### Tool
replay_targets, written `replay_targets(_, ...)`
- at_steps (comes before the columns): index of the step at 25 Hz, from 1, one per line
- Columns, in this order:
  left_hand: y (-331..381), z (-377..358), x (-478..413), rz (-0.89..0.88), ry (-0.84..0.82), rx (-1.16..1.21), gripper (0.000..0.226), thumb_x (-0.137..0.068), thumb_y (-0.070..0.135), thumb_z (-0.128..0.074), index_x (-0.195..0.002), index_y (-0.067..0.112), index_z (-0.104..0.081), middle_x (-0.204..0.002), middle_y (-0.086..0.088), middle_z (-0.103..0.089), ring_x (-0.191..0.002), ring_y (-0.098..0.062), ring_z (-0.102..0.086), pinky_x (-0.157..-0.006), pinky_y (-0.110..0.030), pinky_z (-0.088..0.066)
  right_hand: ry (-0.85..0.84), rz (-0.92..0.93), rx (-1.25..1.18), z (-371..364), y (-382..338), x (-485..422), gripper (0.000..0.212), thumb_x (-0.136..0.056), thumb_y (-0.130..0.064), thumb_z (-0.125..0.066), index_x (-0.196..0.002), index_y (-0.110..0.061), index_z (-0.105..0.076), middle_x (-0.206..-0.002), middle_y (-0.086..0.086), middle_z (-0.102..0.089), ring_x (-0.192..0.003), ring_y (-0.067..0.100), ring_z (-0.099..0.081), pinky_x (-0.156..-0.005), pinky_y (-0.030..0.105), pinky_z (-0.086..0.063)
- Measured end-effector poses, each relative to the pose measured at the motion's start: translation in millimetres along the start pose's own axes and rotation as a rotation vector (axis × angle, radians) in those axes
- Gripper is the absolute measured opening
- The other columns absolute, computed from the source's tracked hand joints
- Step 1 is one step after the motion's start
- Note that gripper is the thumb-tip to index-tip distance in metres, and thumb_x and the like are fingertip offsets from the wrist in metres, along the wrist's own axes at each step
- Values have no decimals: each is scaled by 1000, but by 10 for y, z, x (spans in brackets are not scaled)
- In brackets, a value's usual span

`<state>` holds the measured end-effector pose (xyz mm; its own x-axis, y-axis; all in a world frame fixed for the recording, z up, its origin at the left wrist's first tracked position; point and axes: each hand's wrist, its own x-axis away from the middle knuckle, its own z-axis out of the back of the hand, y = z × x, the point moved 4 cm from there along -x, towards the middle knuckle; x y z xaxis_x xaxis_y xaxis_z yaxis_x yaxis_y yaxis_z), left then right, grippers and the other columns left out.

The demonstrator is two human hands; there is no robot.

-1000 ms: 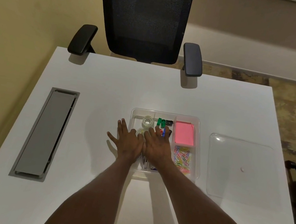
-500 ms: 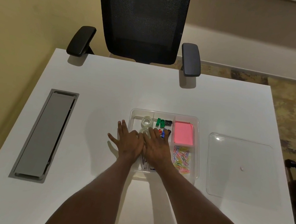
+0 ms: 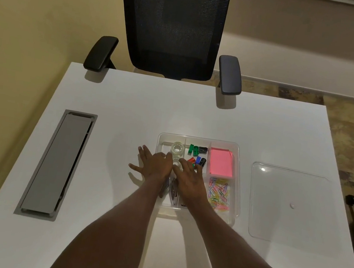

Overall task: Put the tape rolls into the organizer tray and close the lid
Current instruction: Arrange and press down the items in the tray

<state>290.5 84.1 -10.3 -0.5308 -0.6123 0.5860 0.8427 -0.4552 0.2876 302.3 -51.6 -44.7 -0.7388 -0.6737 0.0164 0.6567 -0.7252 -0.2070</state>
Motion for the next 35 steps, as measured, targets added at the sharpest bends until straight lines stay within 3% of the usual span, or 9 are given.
replay_targets(4,101,-8,-127,-112,-27,-111,46,-101,52,-41,-144,43,-54,-173,-3,15,-158,-23,23,-116,-76,13,-23,-20,-69,38,-32,56,58,-81,-23,-82,-134,-19,-58,-141,14,-59,-131,34,-56,-109,52,-43)
replay_targets(9,67,-73,-180,-131,-52,-181,50,-99,60,-41,-149,51,-43,-171,-1,23,-156,-26,27,-114,-77,15,-77,-51,-77,9,-43,65,62,-84,-26,-80,-140,-20,-53,-147,13,-55,-137,34,-51,-114,54,-37)
replay_targets(15,47,31,-76,-201,39,-65,45,-100,49,-49,-143,36,-56,-174,-6,-4,-160,-24,8,-120,-73,7,71,-43,6,119,-74,126,52,-90,-35,-73,-136,-15,-59,-142,12,-60,-132,33,-56,-112,52,-40)
replay_targets(21,-105,146,235,-365,176,-55,47,-101,34,-52,-147,24,-47,-168,-3,-26,-159,-22,-13,-126,-61,-4,95,-91,52,300,-177,213,51,-88,-33,-74,-131,-10,-61,-135,15,-62,-128,36,-57,-109,52,-43)
replay_targets(24,-234,170,417,-453,195,-116,46,-101,29,-53,-146,22,-48,-167,0,-30,-158,-20,-17,-127,-58,-4,91,-153,46,371,-235,305,49,-88,-32,-75,-129,-9,-61,-131,16,-63,-123,36,-59,-105,49,-47)
replay_targets(27,-400,171,598,-493,208,-156,47,-99,29,-54,-145,21,-48,-165,-1,-33,-156,-20,-22,-126,-57,-7,98,-162,89,393,-285,456,43,-96,-32,-65,-131,-8,-58,-133,18,-61,-124,37,-57,-104,49,-45)
replay_targets(32,-713,80,977,-516,237,-173,50,-99,24,-54,-149,19,-45,-164,-2,-35,-154,-21,-26,-125,-57,-14,266,-142,105,552,-350,903,28,-94,-18,-59,-118,-5,-67,-118,17,-67,-111,35,-65,-96,48,-50)
replay_targets(35,-806,-68,1180,-509,207,-179,54,-100,25,-54,-152,20,-40,-165,-2,-34,-154,-22,-27,-125,-57,-15,240,-180,86,505,-288,1167,34,-93,-18,-59,-124,-6,-65,-125,16,-66,-118,35,-61,-103,50,-47)
